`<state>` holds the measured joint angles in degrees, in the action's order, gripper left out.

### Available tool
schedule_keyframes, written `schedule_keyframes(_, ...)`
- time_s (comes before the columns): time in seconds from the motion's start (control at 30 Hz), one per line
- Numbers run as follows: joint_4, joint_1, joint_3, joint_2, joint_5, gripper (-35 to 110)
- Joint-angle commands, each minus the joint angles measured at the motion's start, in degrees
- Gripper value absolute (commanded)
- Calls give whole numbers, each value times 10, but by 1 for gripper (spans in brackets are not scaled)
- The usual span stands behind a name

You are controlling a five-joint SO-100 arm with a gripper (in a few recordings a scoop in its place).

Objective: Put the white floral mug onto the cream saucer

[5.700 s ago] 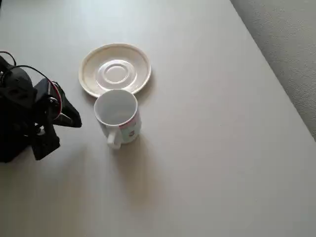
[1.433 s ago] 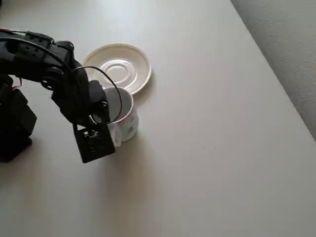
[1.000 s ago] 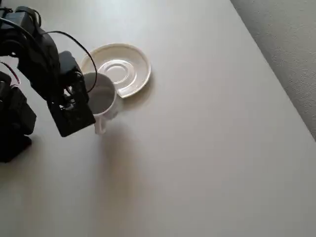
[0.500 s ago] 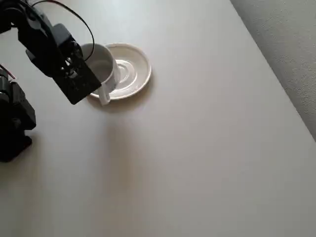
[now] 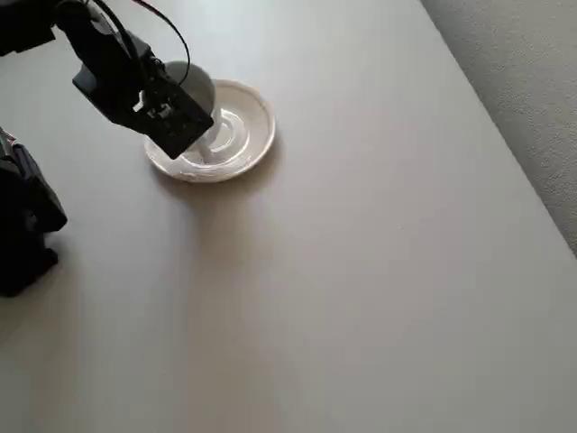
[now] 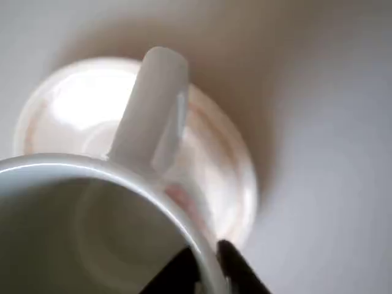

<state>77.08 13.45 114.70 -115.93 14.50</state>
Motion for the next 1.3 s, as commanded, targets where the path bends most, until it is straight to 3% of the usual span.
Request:
schedule_keyframes(0.0,-34,6,-62,7,1,-2)
schedule_keyframes(0.6,-83,25,-62,89,11,-1)
schedule_keyframes(0.9,-76,37,-59,113,22,12)
schedule_keyframes(1.27,3,22,-123,32,40,13)
